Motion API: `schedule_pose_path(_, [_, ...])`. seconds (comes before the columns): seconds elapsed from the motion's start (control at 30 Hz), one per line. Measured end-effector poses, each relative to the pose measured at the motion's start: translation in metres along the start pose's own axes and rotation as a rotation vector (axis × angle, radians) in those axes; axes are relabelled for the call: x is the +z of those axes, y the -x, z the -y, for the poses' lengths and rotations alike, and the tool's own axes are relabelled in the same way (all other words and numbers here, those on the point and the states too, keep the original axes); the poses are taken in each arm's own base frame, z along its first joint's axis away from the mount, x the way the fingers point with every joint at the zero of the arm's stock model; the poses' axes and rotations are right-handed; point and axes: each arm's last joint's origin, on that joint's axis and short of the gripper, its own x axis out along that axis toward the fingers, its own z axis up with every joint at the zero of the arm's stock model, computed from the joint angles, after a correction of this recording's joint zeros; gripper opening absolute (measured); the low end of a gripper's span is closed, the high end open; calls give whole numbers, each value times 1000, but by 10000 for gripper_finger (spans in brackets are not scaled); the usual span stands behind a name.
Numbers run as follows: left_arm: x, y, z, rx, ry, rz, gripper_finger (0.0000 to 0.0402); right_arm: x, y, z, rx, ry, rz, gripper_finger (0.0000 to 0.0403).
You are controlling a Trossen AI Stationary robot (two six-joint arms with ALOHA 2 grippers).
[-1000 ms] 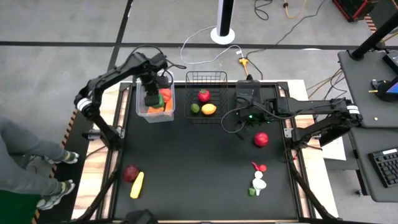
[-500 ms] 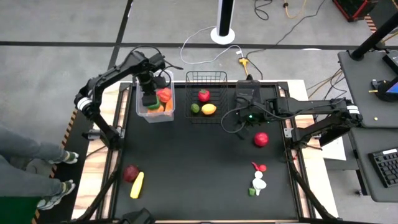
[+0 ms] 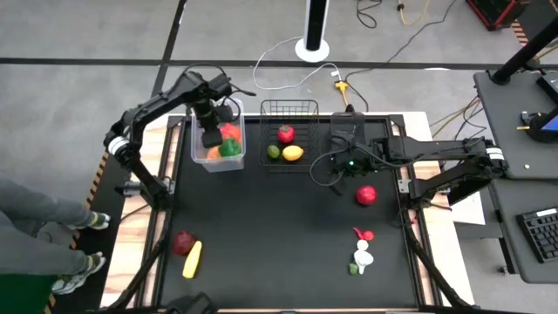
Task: Sort produce into baskets
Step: Put the tomato into the wire basket
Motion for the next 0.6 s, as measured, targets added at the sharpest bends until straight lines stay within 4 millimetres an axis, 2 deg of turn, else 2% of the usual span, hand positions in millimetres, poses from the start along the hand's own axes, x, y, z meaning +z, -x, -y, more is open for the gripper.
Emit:
schedule_pose_path(0.17, [-4, 23, 2, 95, 166, 50, 127, 0, 0, 0, 0, 0, 0, 235])
schedule_pose_path(0.3, [-15, 47, 17, 138, 236, 175, 127, 0, 0, 0, 0, -1, 1, 235])
schedule_pose_path(0.5, [-33, 81, 63, 160, 240, 431, 127, 0, 0, 0, 2, -5, 4, 235])
schedule_pose_path(0.6, [-42, 88, 92, 134, 196, 553, 127, 0, 0, 0, 2, -22, 4, 235])
